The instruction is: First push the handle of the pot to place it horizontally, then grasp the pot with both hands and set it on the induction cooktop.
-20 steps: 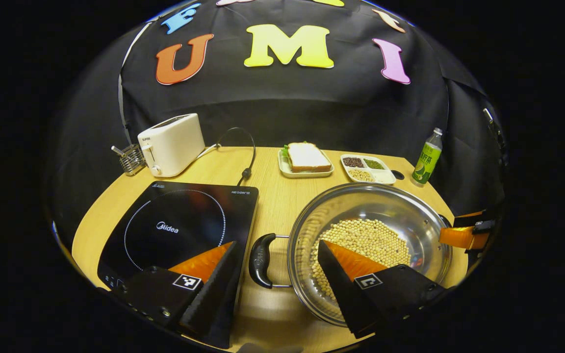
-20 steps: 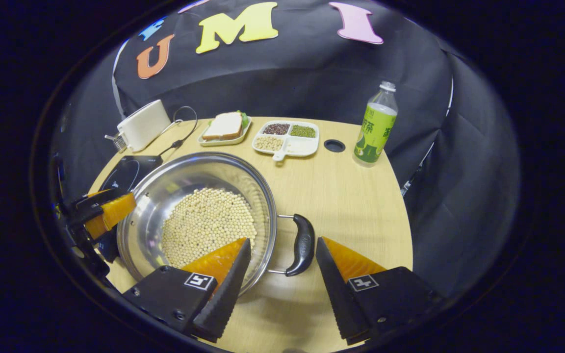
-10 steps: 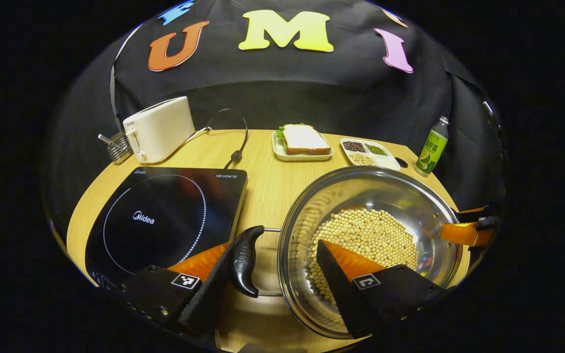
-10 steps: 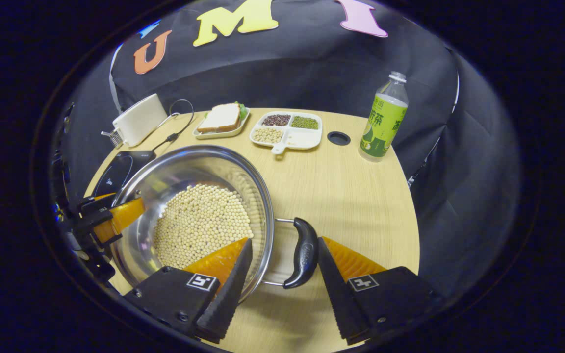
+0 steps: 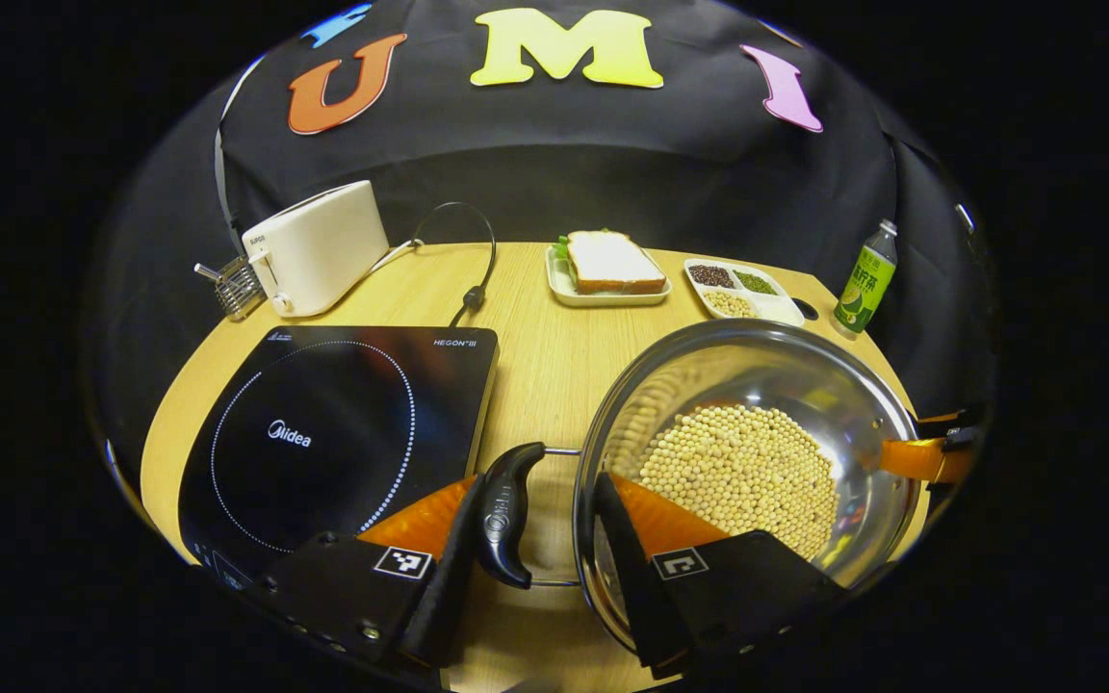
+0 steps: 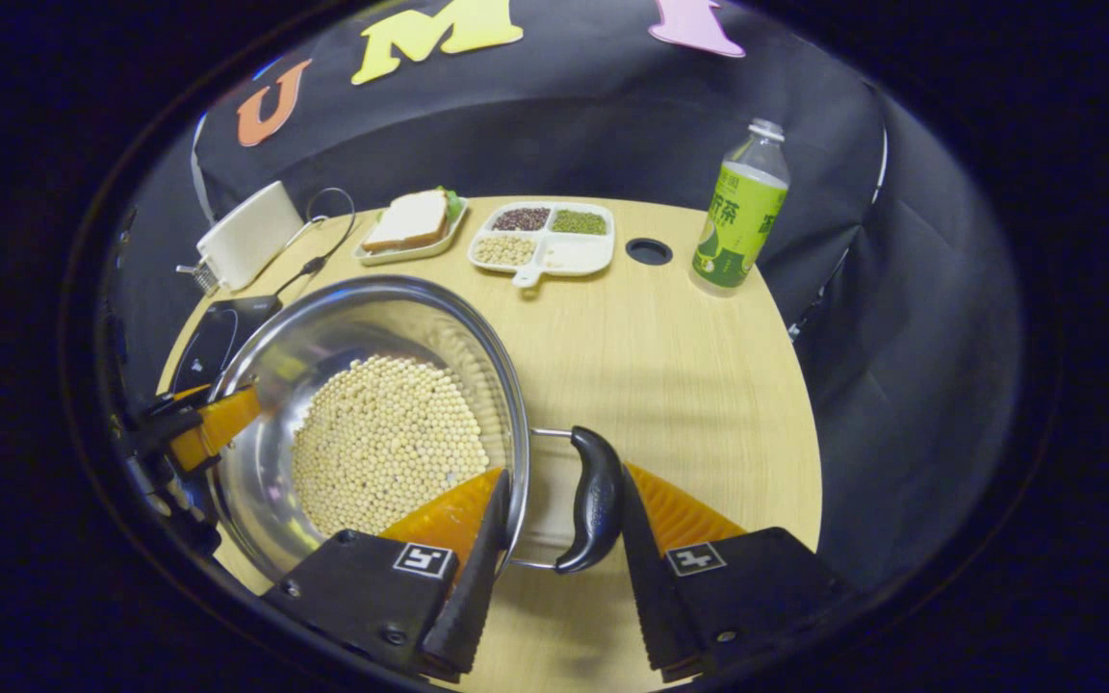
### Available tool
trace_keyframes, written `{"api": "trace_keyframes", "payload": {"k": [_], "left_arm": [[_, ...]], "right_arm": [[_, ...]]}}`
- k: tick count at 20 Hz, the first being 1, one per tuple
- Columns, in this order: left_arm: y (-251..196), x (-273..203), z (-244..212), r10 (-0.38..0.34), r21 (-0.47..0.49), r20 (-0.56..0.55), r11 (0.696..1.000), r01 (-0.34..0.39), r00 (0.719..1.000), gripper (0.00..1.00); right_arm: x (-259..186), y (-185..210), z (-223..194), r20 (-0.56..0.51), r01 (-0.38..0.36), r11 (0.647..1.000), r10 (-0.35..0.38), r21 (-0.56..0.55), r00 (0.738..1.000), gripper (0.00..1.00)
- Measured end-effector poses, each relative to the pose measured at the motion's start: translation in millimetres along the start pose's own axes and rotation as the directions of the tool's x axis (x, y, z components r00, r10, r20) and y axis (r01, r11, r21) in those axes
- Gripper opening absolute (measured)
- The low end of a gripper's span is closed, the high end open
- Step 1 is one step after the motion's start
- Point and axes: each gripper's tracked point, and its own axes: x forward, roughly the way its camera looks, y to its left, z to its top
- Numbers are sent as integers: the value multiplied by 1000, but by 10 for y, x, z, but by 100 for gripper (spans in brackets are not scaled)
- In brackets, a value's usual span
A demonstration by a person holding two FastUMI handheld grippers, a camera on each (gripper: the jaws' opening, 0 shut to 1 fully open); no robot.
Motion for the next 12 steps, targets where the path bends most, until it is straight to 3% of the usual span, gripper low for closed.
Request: {"api": "trace_keyframes", "payload": {"k": [4, 5, 6, 12], "left_arm": [[-9, -7, -1, -5, 7, -21, 1000, 6, 1000, 63], [-15, -12, -1, -8, 4, -25, 1000, 8, 1000, 71], [-13, -27, -2, -10, 6, -32, 1000, 11, 999, 60], [-24, -204, 89, -33, 22, -9, 999, 33, 999, 56]], "right_arm": [[-20, 11, -1, -18, 3, 1000, -2, 14, 1000, 61], [-26, 7, -19, -25, 7, 1000, -7, 8, 1000, 57], [-50, 7, -25, -27, 8, 1000, -8, 12, 1000, 53], [-293, 14, -20, 3, 30, 999, -30, 27, 1000, 51]]}}
